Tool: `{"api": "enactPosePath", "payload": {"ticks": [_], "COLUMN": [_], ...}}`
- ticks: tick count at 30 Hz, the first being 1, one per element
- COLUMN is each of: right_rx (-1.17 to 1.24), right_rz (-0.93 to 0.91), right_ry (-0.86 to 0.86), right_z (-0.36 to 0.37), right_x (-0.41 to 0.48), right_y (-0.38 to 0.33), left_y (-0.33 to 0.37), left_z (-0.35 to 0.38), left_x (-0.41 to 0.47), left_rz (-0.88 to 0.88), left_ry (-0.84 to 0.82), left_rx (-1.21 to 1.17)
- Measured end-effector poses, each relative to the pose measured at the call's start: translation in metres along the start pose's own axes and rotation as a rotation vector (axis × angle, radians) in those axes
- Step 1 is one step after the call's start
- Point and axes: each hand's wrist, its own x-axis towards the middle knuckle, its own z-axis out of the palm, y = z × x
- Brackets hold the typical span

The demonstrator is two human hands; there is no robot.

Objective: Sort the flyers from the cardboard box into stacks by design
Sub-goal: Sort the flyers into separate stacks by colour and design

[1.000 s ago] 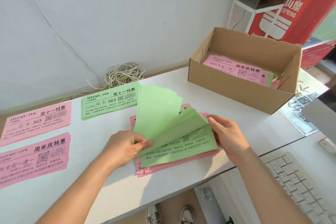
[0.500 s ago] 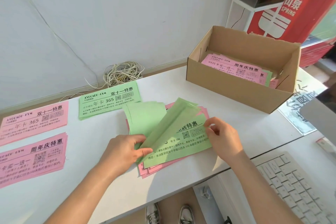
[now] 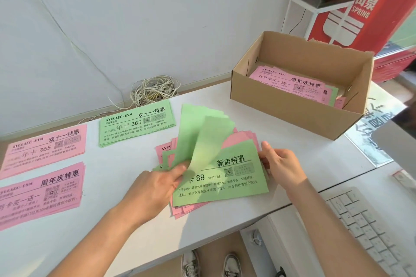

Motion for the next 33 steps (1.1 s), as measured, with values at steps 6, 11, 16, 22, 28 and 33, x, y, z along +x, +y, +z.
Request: {"api": "enactPosePath", "payload": {"ticks": [6, 11, 16, 22, 28, 33], "right_rx": [0.174, 0.029, -0.28, -0.123, 0.472, 0.77], "right_rz": [0.101, 0.103, -0.027, -0.121, -0.098, -0.079], "right_ry": [-0.105, -0.217, -0.218, -0.099, -0.042, -0.222], "right_z": [-0.01, -0.014, -0.005, -0.028, -0.08, -0.069], "right_x": [-0.006, -0.007, -0.007, -0.02, -0.027, -0.028], "right_y": [-0.018, -0.019, -0.006, -0.011, -0.028, -0.049], "left_y": [0.017, 0.033, 0.034, 0.009, 0.027, 0.053], "left_z": [-0.004, -0.019, -0.039, -0.005, 0.028, 0.037], "left_x": [-0.014, -0.001, 0.011, 0.005, 0.02, 0.043], "left_rz": [0.212, 0.217, -0.077, -0.393, -0.373, -0.309], "left_ry": [-0.159, -0.552, -0.746, -0.072, -0.261, -0.265], "left_rx": [0.201, 0.252, -0.111, -0.227, -0.099, -0.107]}}
